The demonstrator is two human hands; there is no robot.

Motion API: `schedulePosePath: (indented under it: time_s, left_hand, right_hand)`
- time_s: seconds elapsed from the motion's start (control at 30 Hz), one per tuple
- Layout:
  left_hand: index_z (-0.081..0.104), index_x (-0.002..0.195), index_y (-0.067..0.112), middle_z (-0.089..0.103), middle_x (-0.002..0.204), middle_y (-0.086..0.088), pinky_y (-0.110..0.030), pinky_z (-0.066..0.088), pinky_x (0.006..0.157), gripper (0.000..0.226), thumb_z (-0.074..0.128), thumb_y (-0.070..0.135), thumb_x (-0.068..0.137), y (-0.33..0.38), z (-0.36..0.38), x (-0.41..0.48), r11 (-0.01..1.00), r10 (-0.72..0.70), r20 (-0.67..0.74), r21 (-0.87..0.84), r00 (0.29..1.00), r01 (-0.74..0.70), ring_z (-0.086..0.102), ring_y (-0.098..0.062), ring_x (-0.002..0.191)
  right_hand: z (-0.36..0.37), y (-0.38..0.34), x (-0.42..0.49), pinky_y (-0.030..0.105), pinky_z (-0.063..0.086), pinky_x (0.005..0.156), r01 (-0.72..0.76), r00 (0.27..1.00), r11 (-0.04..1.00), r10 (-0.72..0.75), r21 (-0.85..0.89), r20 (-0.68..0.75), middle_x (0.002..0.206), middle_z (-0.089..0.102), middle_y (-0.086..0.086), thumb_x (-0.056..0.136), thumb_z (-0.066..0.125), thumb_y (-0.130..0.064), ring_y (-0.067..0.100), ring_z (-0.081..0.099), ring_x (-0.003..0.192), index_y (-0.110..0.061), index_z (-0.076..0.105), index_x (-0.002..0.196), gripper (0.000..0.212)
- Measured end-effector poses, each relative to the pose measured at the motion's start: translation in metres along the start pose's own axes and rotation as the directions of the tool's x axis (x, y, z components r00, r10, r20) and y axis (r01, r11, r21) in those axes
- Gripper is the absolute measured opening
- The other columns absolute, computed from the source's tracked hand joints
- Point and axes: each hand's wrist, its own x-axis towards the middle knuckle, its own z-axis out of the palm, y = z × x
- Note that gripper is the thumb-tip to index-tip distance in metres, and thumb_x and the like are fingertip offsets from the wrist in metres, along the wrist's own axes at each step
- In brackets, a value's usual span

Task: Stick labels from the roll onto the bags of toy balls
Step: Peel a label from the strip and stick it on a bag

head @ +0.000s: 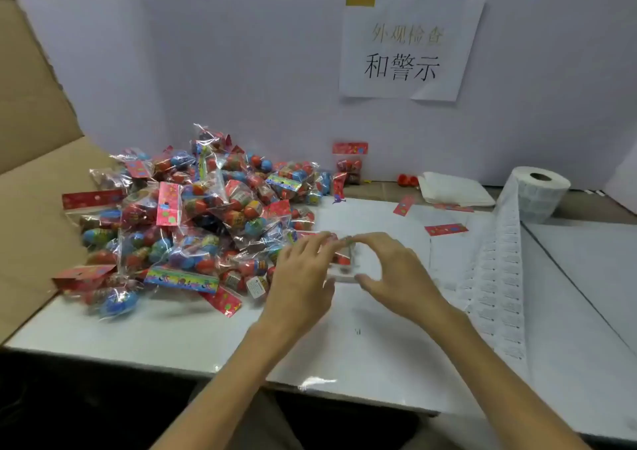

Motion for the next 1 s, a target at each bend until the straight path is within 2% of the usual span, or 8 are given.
schedulePosePath:
  time_s: [0.13, 0.27, 0.43, 0.53, 0.63, 0.73, 0.9, 1.0]
  left_hand:
    - [0.073, 0.111, 0.028, 0.072, 0.112, 0.011, -0.037, 0.030, 0.105, 0.029, 0.074, 0.014, 0.086, -0.023, 0.009, 0.028, 0.994, -0.094, 0.173, -0.035, 0.981, 0.101, 0.062, -0.014, 0.112]
    - [0.072, 0.106, 0.027, 0.069, 0.109, 0.010, -0.035, 0.031, 0.099, 0.028, 0.073, 0.013, 0.082, -0.041, 0.022, 0.029, 0.998, -0.063, 0.118, -0.003, 0.991, 0.064, 0.060, -0.017, 0.108]
    - [0.071, 0.109, 0.024, 0.065, 0.112, 0.007, -0.037, 0.033, 0.099, 0.027, 0.075, 0.019, 0.083, -0.042, 0.030, 0.041, 1.000, 0.018, 0.094, 0.024, 0.995, -0.020, 0.058, -0.019, 0.108]
    - [0.074, 0.101, 0.023, 0.068, 0.100, 0.013, -0.031, 0.044, 0.091, 0.016, 0.080, 0.021, 0.086, -0.031, 0.025, 0.054, 0.959, -0.019, 0.052, -0.282, 0.998, 0.033, 0.062, -0.013, 0.097]
    - [0.076, 0.089, 0.025, 0.074, 0.085, 0.011, -0.023, 0.057, 0.077, 0.013, 0.082, 0.014, 0.085, -0.011, 0.024, 0.075, 0.602, -0.158, 0.222, -0.751, 0.962, 0.272, 0.071, -0.006, 0.084]
    - [0.074, 0.092, 0.010, 0.073, 0.080, -0.002, -0.030, 0.060, 0.060, 0.010, 0.080, 0.005, 0.086, 0.007, 0.034, 0.089, 0.303, -0.247, 0.355, -0.855, 0.901, 0.420, 0.071, -0.016, 0.073]
    - [0.071, 0.097, 0.010, 0.072, 0.083, -0.005, -0.028, 0.055, 0.053, 0.012, 0.077, 0.007, 0.088, 0.020, 0.064, 0.084, 0.025, -0.386, 0.433, -0.878, 0.814, 0.478, 0.072, -0.022, 0.077]
    - [0.068, 0.110, 0.014, 0.075, 0.089, -0.012, -0.030, 0.057, 0.061, 0.025, 0.077, 0.010, 0.087, 0.016, 0.072, 0.083, -0.055, -0.441, 0.447, -0.879, 0.778, 0.474, 0.073, -0.025, 0.079]
  right_hand:
    - [0.020, 0.013, 0.024, 0.035, 0.039, 0.104, -0.089, 0.957, 0.995, 0.096, -0.038, 0.274, 0.141, 0.053, -0.013, 0.079, 0.076, -0.027, 0.013, 0.052, 0.125, -0.034, 0.053, 0.135, 0.061]
    - [0.030, 0.030, 0.026, 0.034, 0.043, 0.095, -0.009, 0.995, 1.000, 0.010, -0.009, 0.098, 0.117, 0.064, -0.019, 0.085, 0.071, -0.024, 0.010, 0.058, 0.109, -0.033, 0.071, 0.103, 0.020]
    - [0.021, 0.041, 0.026, 0.032, 0.052, 0.089, -0.063, 0.994, 0.971, 0.040, 0.229, 0.105, 0.103, 0.071, -0.017, 0.089, 0.069, -0.014, 0.004, 0.064, 0.100, -0.022, 0.070, 0.091, 0.009]
    - [0.001, 0.049, 0.031, 0.024, 0.054, 0.077, -0.132, 0.990, 0.863, 0.139, 0.487, 0.021, 0.085, 0.070, -0.013, 0.095, 0.066, -0.008, 0.005, 0.068, 0.084, -0.018, 0.065, 0.091, 0.011]
    - [-0.018, 0.060, 0.037, 0.027, 0.056, 0.067, -0.167, 0.970, 0.689, 0.244, 0.705, -0.008, 0.075, 0.068, -0.005, 0.098, 0.062, -0.004, 0.012, 0.065, 0.072, -0.011, 0.064, 0.092, 0.008]
    - [-0.027, 0.066, 0.037, 0.029, 0.055, 0.069, -0.246, 0.947, 0.557, 0.312, 0.793, 0.075, 0.081, 0.068, -0.002, 0.102, 0.057, -0.016, 0.013, 0.065, 0.077, -0.012, 0.066, 0.096, 0.011]
    - [-0.018, 0.077, 0.022, 0.046, 0.052, 0.080, -0.424, 0.884, 0.339, 0.357, 0.840, 0.302, 0.111, 0.072, 0.011, 0.088, 0.064, -0.045, 0.029, 0.070, 0.098, -0.019, 0.070, 0.113, 0.037]
    - [-0.012, 0.078, 0.019, 0.039, 0.053, 0.064, -0.427, 0.890, 0.461, 0.369, 0.778, 0.269, 0.090, 0.071, 0.008, 0.094, 0.071, -0.030, 0.017, 0.071, 0.082, -0.016, 0.072, 0.102, 0.016]
